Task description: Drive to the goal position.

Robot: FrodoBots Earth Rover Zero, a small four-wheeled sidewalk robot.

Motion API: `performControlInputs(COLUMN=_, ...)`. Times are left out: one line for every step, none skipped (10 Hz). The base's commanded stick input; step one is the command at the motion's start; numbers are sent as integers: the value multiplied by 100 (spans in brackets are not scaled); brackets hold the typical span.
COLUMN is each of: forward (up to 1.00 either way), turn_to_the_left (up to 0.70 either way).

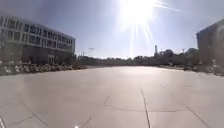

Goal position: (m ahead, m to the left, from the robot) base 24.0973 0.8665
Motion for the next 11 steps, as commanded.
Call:
performControlInputs(forward=70, turn_to_the_left=0)
performControlInputs(forward=70, turn_to_the_left=0)
performControlInputs(forward=70, turn_to_the_left=0)
performControlInputs(forward=70, turn_to_the_left=0)
performControlInputs(forward=70, turn_to_the_left=0)
performControlInputs(forward=70, turn_to_the_left=0)
performControlInputs(forward=70, turn_to_the_left=0)
performControlInputs(forward=70, turn_to_the_left=0)
performControlInputs(forward=70, turn_to_the_left=0)
performControlInputs(forward=70, turn_to_the_left=0)
performControlInputs(forward=70, turn_to_the_left=0)
